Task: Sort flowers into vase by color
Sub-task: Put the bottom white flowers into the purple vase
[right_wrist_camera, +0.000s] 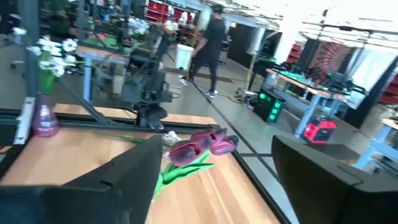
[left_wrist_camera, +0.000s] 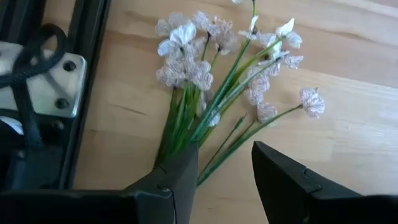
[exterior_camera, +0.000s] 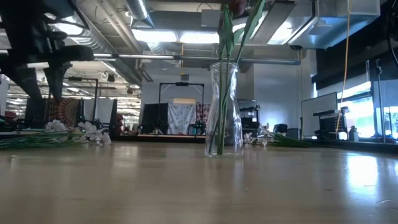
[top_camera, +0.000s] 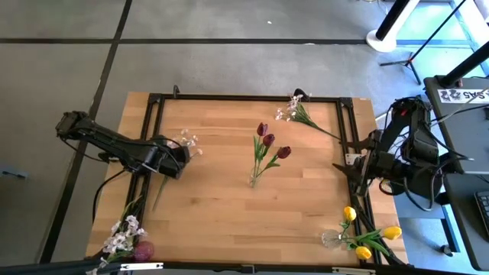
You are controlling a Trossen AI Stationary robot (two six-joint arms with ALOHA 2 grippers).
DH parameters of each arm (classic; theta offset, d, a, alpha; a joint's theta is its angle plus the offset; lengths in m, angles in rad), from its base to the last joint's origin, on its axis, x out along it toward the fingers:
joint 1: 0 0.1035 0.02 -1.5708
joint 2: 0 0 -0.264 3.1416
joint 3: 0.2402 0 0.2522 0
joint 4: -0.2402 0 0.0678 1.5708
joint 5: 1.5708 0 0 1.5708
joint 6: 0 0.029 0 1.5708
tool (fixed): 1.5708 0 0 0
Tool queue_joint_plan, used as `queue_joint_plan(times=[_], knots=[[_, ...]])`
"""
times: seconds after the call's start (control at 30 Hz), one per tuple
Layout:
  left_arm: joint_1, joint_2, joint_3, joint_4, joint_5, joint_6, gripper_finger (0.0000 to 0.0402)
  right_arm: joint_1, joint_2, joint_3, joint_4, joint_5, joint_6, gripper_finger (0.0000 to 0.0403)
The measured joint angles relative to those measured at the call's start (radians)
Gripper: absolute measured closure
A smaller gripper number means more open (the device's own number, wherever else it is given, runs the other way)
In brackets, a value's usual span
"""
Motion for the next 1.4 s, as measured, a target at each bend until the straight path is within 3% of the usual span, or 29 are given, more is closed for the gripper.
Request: queue_joint_plan(times=[0.2, 0.3, 0.53, 0.87, 1.1, 1.23, 1.4], knots=[[0.000, 0.091, -0.002, 0.096, -0.031, -0.062, 0.0255, -0.081, 0.005, 0.000, -0.026, -0.009, 0.001, 0.0064], [0.004, 0.161, -0.002, 0.117, -0.042, -0.058, 0.0255, -0.140, 0.005, 0.000, -0.042, -0.064, -0.010, 0.0057], [0.062, 0.293, -0.039, 0.137, 0.115, 0.071, 0.0255, -0.246, 0.006, 0.000, -0.041, -0.283, -0.014, 0.0056], [0.219, 0.212, -0.228, 0.320, 0.250, 0.262, 0.0255, -0.288, 0.018, 0.000, -0.035, -0.403, 0.009, 0.0056], [0.222, 0.161, -0.228, 0.327, 0.252, 0.328, 0.0259, -0.288, 0.018, 0.000, -0.020, -0.391, 0.000, 0.0056], [0.220, 0.161, -0.224, 0.349, 0.270, 0.322, 0.0296, -0.288, 0.018, 0.000, -0.017, -0.338, -0.072, 0.0056], [0.206, 0.163, -0.208, 0.349, 0.260, 0.337, 0.0376, -0.288, 0.018, 0.000, 0.024, -0.285, -0.206, 0.0056]])
